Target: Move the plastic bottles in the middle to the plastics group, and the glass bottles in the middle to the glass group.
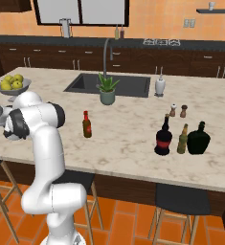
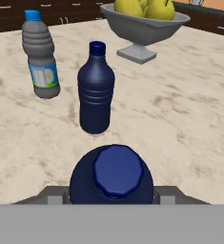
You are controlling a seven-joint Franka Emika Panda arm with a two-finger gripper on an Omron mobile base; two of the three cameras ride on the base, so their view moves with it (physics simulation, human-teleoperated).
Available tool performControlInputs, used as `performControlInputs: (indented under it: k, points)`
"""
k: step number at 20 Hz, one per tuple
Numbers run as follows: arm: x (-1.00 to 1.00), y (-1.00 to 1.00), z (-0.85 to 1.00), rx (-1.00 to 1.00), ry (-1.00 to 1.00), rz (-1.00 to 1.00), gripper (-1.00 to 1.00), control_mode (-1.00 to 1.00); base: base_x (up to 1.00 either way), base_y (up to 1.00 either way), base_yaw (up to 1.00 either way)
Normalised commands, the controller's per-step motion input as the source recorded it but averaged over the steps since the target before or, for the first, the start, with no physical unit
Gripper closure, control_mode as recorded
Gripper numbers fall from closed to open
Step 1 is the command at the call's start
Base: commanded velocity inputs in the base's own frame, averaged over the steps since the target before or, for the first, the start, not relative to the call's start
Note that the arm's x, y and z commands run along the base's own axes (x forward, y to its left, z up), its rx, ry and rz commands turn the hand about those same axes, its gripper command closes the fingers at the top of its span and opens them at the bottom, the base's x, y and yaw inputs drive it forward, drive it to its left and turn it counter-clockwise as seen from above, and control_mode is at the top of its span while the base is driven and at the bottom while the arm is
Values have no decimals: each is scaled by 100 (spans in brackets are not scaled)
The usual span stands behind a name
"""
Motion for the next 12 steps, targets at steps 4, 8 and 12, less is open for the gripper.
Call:
performControlInputs:
  k: [4, 8, 12]
  points:
    - [48, 0, 2, 0, 12, -2, 100, -100, 0, 0, 0]
    - [38, 0, 3, 0, 9, -1, 100, -100, 0, 0, 0]
    - [28, 0, 0, 0, 1, 0, 100, -100, 0, 0, 0]
